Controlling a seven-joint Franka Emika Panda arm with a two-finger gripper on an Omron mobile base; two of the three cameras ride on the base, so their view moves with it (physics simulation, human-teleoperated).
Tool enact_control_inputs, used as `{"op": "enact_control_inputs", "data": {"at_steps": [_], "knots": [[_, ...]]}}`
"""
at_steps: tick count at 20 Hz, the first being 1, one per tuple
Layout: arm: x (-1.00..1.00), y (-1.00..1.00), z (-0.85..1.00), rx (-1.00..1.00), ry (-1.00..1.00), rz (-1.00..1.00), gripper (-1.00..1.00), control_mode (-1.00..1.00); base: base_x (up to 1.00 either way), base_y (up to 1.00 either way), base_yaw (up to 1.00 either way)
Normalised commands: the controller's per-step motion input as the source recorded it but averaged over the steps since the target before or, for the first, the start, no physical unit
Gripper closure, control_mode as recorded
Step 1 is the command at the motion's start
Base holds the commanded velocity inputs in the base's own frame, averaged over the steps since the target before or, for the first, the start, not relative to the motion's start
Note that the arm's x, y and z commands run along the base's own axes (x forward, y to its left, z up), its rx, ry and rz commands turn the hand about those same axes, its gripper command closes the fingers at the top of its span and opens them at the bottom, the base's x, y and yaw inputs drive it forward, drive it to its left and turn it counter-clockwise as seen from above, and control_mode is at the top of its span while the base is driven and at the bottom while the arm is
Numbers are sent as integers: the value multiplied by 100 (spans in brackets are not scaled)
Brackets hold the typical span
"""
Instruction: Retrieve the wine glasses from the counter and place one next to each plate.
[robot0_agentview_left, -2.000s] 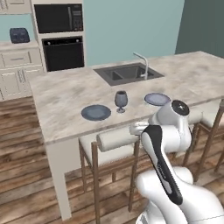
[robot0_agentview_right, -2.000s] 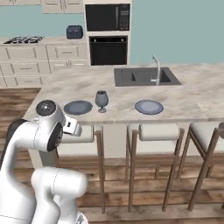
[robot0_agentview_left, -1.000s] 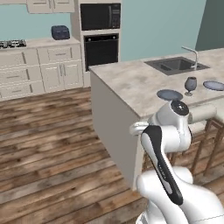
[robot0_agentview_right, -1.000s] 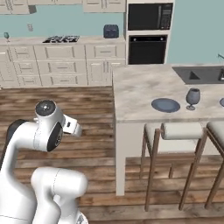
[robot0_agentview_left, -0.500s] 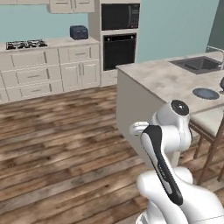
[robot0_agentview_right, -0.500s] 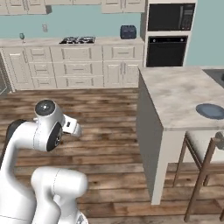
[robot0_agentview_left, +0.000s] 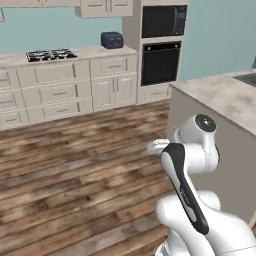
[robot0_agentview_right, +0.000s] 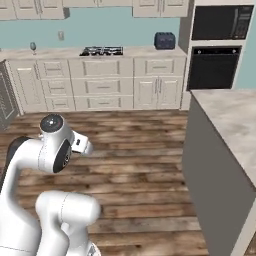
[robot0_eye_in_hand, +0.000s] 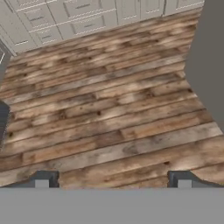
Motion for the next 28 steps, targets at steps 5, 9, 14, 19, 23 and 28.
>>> {"op": "enact_control_inputs", "data": {"at_steps": [5,9,14,19,23,28], "knots": [[0,0,0,0,0,0,-100,100,100,100,0],[0,0,0,0,0,0,-100,100,100,100,-1],[0,0,0,0,0,0,-100,100,100,100,-4],[0,0,0,0,0,0,-100,100,100,100,-3],[0,0,0,0,0,0,-100,100,100,57,0],[0,0,0,0,0,0,-100,100,100,45,0]]}}
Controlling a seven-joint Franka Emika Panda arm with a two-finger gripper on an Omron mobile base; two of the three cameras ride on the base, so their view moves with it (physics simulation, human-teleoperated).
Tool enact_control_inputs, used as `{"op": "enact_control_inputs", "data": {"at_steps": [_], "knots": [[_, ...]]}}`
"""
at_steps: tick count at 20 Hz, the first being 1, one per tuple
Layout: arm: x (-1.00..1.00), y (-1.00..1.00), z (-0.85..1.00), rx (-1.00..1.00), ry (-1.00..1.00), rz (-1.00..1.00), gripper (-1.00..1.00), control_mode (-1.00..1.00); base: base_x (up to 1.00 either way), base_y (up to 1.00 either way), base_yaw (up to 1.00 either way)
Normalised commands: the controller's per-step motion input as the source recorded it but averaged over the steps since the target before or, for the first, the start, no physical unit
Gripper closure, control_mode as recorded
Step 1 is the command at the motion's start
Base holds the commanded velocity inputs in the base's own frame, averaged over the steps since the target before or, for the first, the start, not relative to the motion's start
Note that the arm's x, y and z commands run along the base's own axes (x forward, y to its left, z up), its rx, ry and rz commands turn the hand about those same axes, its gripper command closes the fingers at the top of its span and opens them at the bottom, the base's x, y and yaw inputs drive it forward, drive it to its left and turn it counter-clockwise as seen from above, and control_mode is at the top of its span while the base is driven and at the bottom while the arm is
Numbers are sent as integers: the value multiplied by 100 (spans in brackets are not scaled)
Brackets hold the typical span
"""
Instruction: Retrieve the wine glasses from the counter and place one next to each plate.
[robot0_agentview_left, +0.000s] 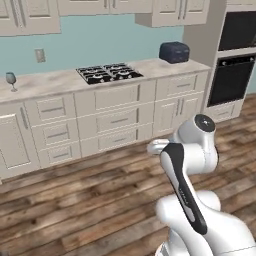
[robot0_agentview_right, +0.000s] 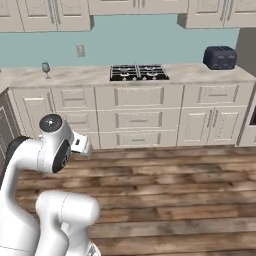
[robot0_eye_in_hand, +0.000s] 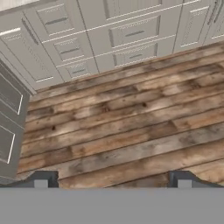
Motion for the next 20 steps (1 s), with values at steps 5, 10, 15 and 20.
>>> {"op": "enact_control_inputs", "data": {"at_steps": [5,10,15,20], "knots": [[0,0,0,0,0,0,-100,100,100,15,0],[0,0,0,0,0,0,-100,100,100,42,0],[0,0,0,0,0,0,-100,100,100,42,10],[0,0,0,0,0,0,-100,100,87,69,17]]}}
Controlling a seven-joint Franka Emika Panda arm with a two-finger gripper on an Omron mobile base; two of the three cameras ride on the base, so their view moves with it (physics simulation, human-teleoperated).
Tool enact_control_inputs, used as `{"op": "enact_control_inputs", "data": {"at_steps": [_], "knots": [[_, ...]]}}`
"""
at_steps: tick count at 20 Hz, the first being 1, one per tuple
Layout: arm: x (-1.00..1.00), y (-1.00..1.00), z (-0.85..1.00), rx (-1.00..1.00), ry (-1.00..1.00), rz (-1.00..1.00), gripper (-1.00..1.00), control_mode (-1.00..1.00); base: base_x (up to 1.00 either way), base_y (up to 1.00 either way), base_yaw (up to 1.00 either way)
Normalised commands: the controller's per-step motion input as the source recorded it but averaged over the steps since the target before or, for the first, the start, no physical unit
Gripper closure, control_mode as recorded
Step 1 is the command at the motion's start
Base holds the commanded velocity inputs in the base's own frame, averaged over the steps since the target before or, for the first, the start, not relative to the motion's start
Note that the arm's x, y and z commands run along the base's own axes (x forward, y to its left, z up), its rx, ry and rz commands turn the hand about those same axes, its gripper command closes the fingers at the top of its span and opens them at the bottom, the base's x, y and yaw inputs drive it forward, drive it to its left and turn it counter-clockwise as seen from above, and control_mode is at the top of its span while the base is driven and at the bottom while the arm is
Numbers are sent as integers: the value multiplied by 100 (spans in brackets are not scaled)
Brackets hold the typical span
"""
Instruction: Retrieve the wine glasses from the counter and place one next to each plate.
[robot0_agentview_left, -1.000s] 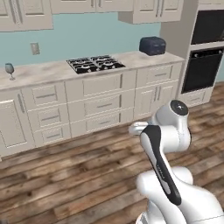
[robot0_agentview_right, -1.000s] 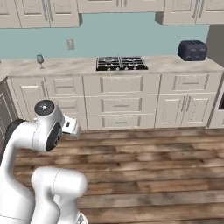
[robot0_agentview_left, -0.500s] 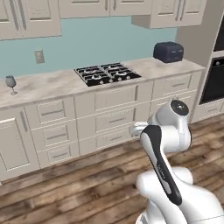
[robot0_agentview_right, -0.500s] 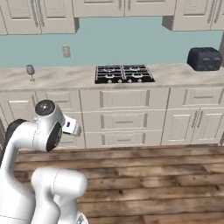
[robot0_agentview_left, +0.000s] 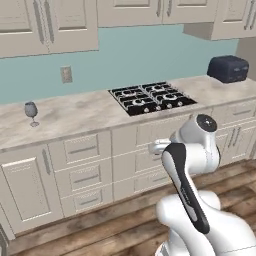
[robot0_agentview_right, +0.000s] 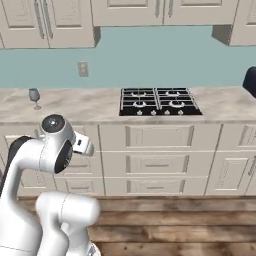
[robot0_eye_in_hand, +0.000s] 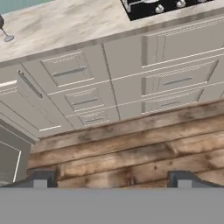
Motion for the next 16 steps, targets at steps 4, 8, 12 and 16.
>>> {"op": "enact_control_inputs", "data": {"at_steps": [4,8,12,16], "knots": [[0,0,0,0,0,0,-100,100,87,71,18],[0,0,0,0,0,0,-100,100,81,60,17],[0,0,0,0,0,0,-100,100,70,36,12],[0,0,0,0,0,0,-100,100,54,16,0]]}}
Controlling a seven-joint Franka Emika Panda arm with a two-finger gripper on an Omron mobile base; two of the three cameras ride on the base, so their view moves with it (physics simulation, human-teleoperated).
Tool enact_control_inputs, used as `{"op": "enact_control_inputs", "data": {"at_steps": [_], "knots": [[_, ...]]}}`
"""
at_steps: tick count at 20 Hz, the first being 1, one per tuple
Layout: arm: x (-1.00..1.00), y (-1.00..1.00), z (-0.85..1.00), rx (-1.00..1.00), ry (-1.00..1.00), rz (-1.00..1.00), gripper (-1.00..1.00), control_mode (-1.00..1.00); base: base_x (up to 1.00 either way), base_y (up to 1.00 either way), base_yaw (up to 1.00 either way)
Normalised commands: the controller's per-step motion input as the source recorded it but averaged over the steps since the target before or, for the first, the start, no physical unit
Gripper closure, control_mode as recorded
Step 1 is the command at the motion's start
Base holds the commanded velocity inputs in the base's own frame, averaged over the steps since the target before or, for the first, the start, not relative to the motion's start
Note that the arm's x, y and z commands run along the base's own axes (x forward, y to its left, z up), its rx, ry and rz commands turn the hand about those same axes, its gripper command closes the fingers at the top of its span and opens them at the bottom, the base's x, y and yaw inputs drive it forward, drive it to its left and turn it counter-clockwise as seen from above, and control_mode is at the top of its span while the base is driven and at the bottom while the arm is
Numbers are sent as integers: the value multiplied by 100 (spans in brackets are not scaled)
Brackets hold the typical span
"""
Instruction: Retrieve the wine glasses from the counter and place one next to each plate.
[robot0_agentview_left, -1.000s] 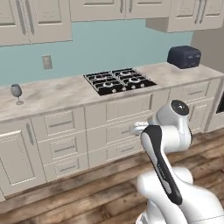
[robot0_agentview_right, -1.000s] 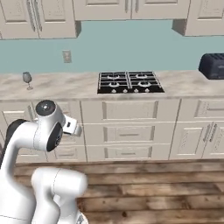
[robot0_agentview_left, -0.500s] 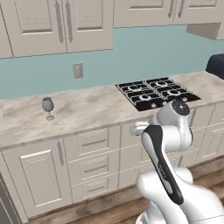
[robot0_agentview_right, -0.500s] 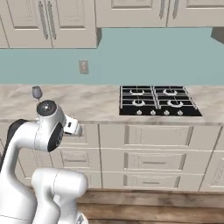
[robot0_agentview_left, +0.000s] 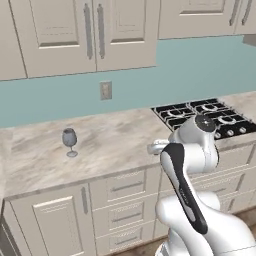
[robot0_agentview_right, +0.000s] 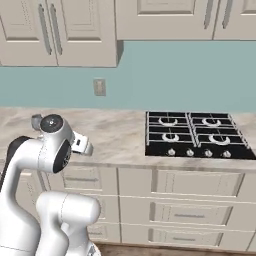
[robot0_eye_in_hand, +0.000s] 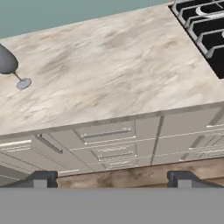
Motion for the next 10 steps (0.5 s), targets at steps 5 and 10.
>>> {"op": "enact_control_inputs", "data": {"at_steps": [5,10], "knots": [[0,0,0,0,0,0,-100,100,17,58,0],[0,0,0,0,0,0,-100,100,24,67,0]]}}
